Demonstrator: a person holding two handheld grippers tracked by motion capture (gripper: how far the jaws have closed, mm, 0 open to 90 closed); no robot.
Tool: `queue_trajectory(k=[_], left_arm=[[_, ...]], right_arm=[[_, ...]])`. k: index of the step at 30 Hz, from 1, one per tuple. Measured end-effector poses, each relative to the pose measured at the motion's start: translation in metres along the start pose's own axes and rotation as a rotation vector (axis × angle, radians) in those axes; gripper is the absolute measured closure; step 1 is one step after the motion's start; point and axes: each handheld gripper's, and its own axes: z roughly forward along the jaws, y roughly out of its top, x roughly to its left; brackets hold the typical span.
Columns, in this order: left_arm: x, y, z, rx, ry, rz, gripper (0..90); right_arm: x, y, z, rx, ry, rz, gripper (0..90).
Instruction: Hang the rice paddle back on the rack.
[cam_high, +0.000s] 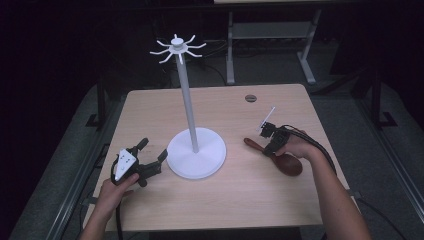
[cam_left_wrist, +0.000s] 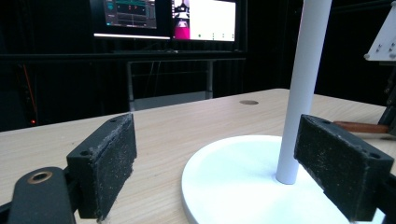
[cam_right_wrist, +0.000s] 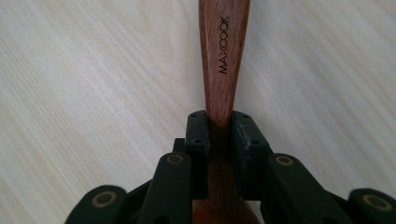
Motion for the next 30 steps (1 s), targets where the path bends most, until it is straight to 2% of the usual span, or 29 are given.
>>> queue_trajectory(k=[8,20,23,30], left_arm=[[0.0,0.0,0.0,-0.001,0.0,0.0,12.5],[0.0,0.0,0.0,-0.001,0.0,0.002,12.5],[0.0,0.0,0.0,0.0,0.002,0.001,12.5],[0.0,0.0,0.0,0.003,0.001,0.006,12.5]], right_arm=[[0.004,-0.009,-0.015,-0.138,-0.004,0.012,77.7],[0.01,-0.026,-0.028,-0.367,0.022,0.064,77.7],[0.011,-0.03,-0.031,-0.403,0.03,0.087,77.7],[0.014,-0.035,-0.038,-0.518,0.037,0.086,77.8]])
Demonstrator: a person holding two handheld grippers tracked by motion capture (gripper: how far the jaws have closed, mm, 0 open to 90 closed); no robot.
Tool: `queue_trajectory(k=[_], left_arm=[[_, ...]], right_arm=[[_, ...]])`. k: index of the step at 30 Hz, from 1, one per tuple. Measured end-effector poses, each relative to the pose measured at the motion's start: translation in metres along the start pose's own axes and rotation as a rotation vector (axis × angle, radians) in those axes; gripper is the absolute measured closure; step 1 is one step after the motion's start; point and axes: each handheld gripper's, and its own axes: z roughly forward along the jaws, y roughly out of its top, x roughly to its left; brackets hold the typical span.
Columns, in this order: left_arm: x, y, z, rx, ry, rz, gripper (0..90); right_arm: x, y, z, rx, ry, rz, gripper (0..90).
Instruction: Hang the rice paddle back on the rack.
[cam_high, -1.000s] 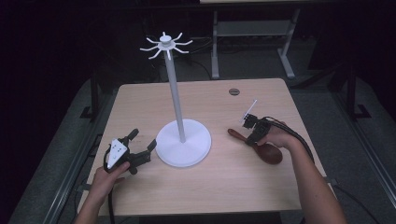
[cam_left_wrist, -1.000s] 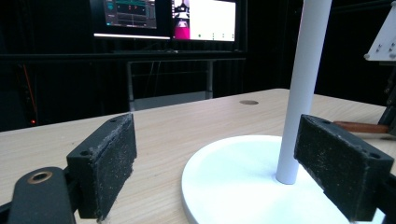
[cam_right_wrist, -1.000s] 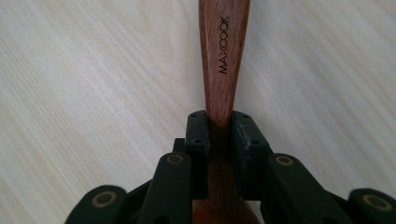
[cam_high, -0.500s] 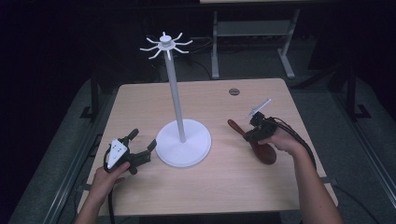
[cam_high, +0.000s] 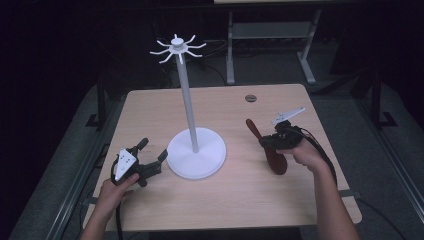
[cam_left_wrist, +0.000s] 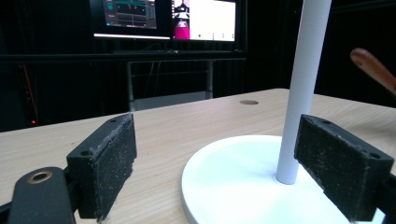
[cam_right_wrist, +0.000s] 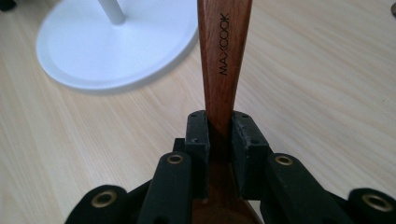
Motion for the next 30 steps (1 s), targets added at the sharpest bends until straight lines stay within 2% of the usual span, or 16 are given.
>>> queue_trajectory(k=[9,15,18,30], left_arm=[[0.0,0.0,0.0,0.0,0.0,0.001,12.6],[0.0,0.0,0.0,-0.003,-0.001,-0.006,12.5],[0.0,0.0,0.0,-0.003,-0.001,-0.008,12.5],[0.0,0.0,0.0,-0.003,-0.001,-0.009,12.5]], right_arm=[[-0.001,-0.007,-0.011,-0.144,0.028,0.039,77.9],[-0.002,-0.008,-0.014,-0.191,0.033,0.039,78.0],[0.001,-0.006,-0.018,-0.23,0.043,0.043,78.0],[0.009,0.0,-0.031,-0.329,0.079,0.033,78.0]])
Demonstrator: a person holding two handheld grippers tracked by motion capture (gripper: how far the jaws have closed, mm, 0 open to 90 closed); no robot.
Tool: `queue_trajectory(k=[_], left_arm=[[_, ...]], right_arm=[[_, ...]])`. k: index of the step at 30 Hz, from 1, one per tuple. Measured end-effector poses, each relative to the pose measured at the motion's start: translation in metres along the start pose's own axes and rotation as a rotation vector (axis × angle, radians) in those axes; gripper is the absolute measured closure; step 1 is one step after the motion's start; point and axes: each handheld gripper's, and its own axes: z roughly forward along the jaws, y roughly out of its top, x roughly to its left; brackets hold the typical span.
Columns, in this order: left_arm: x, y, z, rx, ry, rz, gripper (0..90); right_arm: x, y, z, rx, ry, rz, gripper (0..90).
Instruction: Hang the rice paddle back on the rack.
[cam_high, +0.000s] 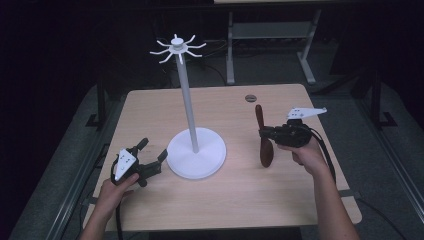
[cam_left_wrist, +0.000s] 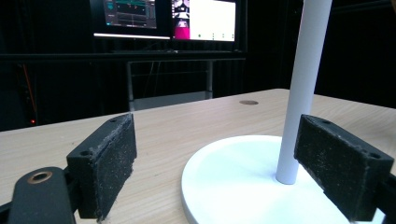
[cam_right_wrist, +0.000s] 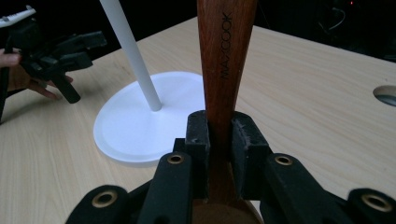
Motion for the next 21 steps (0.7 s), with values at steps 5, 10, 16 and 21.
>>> queue_trajectory(k=[5,10,16,21], left_arm=[[0.0,0.0,0.0,0.0,-0.001,0.002,12.5],[0.0,0.0,0.0,0.001,0.0,0.001,12.5],[0.0,0.0,0.0,0.0,-0.001,0.004,12.5],[0.0,0.0,0.0,-0.007,0.001,-0.006,12.5]], right_arm=[[0.005,0.006,-0.004,-0.034,0.006,-0.008,78.0],[0.01,0.015,-0.009,-0.072,0.007,-0.022,78.0],[0.017,0.027,-0.013,-0.101,0.021,-0.047,78.0],[0.021,0.036,-0.014,-0.127,0.046,-0.058,78.0]])
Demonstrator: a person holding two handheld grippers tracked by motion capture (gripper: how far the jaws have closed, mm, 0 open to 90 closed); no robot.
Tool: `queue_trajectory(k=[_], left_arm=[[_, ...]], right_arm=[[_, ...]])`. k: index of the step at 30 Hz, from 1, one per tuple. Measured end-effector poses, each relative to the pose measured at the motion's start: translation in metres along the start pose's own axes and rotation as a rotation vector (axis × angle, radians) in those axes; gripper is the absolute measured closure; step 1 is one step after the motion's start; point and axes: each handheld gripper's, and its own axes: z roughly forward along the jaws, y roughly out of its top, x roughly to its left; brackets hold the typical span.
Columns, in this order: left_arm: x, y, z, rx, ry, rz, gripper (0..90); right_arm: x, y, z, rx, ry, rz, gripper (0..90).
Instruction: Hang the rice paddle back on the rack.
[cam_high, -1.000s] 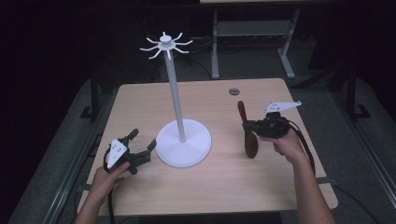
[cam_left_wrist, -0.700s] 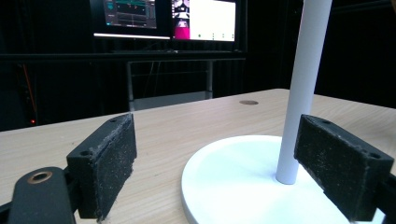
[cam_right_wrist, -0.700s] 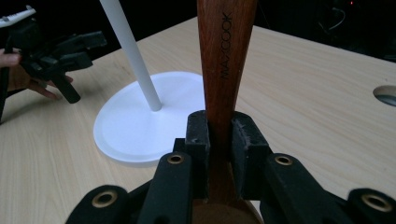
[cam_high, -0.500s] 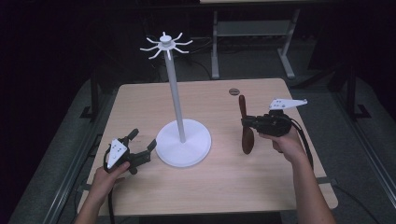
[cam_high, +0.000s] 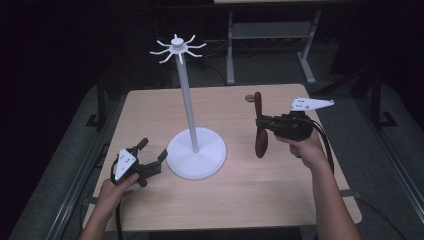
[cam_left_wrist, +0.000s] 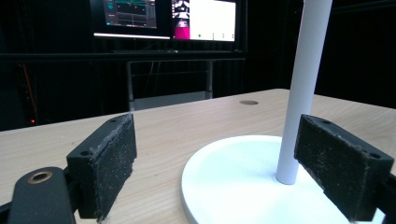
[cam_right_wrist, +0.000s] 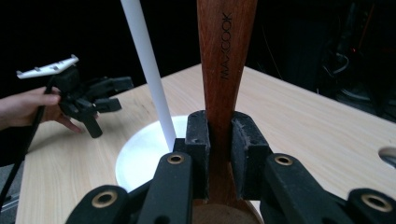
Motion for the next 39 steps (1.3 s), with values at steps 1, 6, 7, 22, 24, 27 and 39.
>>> queue_trajectory(k=[1,6,7,22,24,27,39], left_arm=[[0.0,0.0,0.0,0.0,0.0,0.001,12.5],[0.001,0.0,0.0,0.005,-0.002,0.011,12.5],[0.001,0.0,0.0,0.003,-0.002,0.011,12.5],[0.0,0.0,0.0,0.003,-0.001,0.01,12.5],[0.0,0.0,0.0,0.003,-0.001,0.01,12.5],[0.0,0.0,0.0,0.003,-0.001,0.01,12.6],[0.0,0.0,0.0,0.003,-0.002,0.009,12.5]], right_arm=[[0.001,0.002,0.001,-0.001,0.001,-0.002,78.0],[0.005,0.011,0.003,-0.007,0.01,-0.021,77.9],[0.005,0.013,0.003,-0.01,0.012,-0.024,78.0],[0.018,0.041,0.007,-0.039,0.052,-0.06,77.9],[0.02,0.046,0.007,-0.044,0.059,-0.069,78.0],[0.024,0.054,0.009,-0.05,0.07,-0.081,77.9],[0.039,0.084,0.019,-0.074,0.114,-0.132,77.9]])
